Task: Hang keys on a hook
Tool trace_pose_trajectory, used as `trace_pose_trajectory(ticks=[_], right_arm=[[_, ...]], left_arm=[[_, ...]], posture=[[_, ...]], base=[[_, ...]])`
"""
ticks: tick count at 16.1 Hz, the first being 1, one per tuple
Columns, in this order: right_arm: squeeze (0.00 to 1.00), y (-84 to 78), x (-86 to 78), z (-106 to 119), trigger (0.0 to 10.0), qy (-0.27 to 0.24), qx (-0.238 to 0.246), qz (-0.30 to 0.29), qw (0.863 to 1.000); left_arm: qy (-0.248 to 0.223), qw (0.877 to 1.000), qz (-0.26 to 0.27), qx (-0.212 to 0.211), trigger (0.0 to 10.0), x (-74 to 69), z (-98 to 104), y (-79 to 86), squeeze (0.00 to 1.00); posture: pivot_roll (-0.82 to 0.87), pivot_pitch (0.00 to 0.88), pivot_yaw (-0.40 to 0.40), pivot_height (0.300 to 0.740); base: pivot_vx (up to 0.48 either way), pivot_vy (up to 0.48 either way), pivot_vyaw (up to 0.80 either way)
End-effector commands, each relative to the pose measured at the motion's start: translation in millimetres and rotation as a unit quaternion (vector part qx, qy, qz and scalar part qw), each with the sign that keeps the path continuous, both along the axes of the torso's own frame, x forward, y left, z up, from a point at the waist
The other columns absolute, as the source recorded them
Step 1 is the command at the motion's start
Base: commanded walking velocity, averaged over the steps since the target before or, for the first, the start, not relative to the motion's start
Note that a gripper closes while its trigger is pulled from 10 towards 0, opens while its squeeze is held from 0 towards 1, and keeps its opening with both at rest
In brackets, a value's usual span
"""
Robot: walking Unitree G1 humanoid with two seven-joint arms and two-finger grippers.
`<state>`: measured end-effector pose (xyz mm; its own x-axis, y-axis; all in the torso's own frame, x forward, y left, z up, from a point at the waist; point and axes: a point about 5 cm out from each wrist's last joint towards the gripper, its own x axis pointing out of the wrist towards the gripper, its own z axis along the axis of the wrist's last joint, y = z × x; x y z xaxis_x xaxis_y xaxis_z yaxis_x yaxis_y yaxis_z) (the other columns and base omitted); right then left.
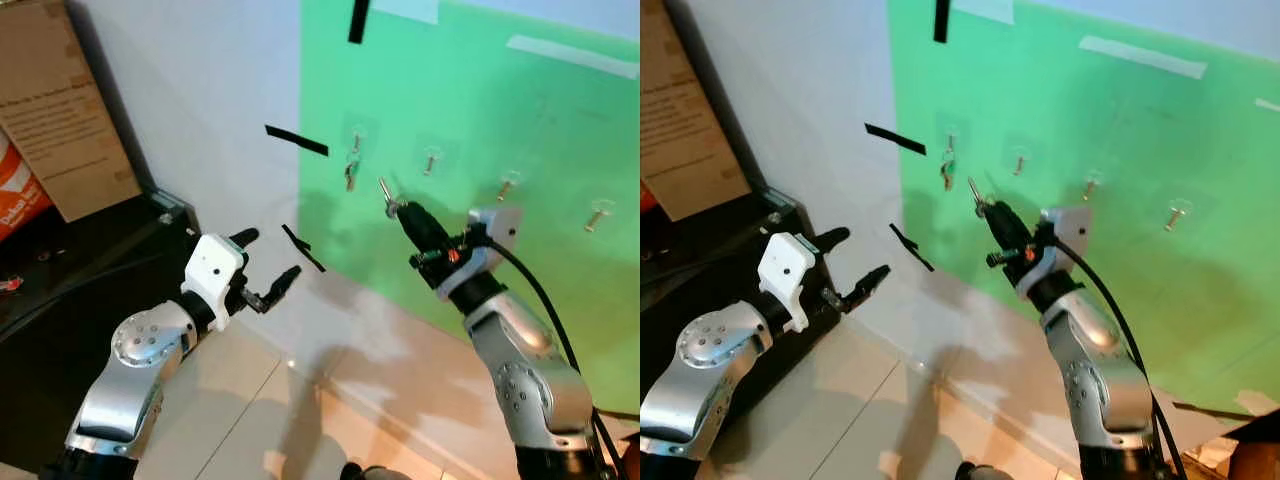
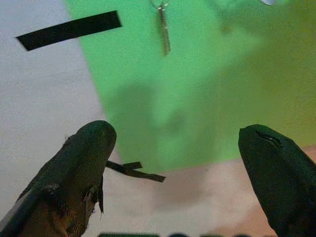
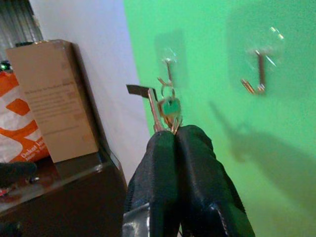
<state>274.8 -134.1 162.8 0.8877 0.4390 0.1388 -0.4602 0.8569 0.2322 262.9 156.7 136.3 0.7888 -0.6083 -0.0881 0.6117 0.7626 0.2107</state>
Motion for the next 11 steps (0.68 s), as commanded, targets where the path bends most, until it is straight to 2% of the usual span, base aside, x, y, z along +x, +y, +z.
trace_pose_trajectory(ticks=[1,7,11], right_arm=[[0.00,-2.4,4.3,5,10.0,0.002,0.003,-0.003,1.000],[0.00,-7.8,13.9,17,10.0,-0.004,0.044,-0.015,0.999],[0.00,-8.2,15.0,23,10.0,-0.011,0.062,-0.009,0.998]], left_arm=[[0.002,1.000,-0.020,0.000,10.0,-1.6,3,-3.3,0.15],[0.018,0.996,-0.081,-0.029,10.0,-10.3,8,-9.8,0.16],[0.022,0.995,-0.093,-0.039,10.0,-14.1,10,-13.7,0.16]], posture=[[-0.05,0.000,-0.019,0.740],[-0.05,0.000,-0.025,0.740],[-0.05,0.000,-0.028,0.740]], base=[[0.000,0.000,0.00],[0.000,0.000,0.00],[0.000,0.000,0.00]])
